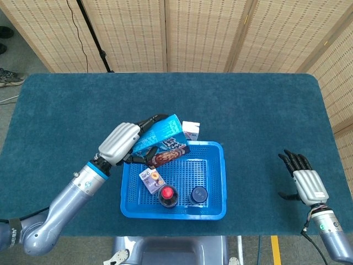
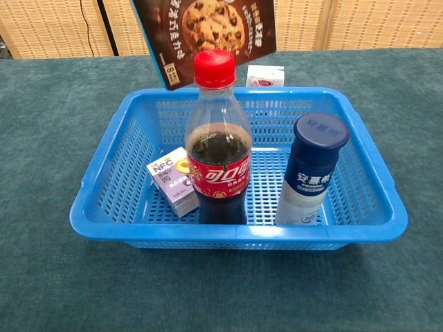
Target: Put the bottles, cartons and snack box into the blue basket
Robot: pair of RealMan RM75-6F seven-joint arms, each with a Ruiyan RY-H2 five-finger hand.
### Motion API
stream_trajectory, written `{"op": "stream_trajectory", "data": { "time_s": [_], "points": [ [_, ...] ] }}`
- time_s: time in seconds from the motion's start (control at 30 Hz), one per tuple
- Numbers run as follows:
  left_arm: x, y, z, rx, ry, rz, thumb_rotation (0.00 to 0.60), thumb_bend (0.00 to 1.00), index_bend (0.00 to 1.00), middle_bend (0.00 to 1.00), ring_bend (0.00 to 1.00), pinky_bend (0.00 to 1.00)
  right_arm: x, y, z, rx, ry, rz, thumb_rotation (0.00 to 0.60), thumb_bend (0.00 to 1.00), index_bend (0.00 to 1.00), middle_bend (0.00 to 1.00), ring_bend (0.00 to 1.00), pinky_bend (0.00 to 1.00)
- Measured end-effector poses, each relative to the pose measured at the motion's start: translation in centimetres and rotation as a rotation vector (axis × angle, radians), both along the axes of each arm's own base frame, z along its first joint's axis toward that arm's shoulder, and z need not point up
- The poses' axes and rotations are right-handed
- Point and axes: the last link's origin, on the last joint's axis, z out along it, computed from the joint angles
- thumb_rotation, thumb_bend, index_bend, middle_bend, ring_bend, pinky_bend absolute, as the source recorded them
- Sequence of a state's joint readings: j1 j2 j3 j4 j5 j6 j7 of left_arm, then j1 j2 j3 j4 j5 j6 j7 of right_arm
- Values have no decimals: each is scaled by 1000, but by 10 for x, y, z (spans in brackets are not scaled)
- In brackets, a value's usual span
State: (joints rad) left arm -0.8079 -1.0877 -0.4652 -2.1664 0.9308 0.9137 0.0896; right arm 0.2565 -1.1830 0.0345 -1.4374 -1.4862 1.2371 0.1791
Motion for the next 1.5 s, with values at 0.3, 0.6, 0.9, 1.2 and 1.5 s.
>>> {"op": "stream_trajectory", "data": {
  "time_s": [0.3,0.6,0.9,1.2,1.5],
  "points": [
    [-20,12,-26,-88,126,-55,600,614,438,415,450,564,-1,0,-2,7,4,-3,600,0,0,0,0,0],
    [-10,13,-74,-177,106,-92,600,598,428,411,437,564,-2,-1,0,0,7,-9,600,0,0,0,0,0],
    [-4,6,-93,-272,151,-120,600,246,0,0,0,0,-3,-2,0,0,9,-11,600,0,0,0,0,0],
    [-4,6,-70,-204,53,-114,600,229,0,0,0,0,-6,-4,1,-7,28,-19,600,0,0,0,0,0],
    [-33,2,-3,-24,33,-104,600,230,0,0,0,0,-5,-22,19,-52,110,4,600,0,0,0,0,0]
  ]
}}
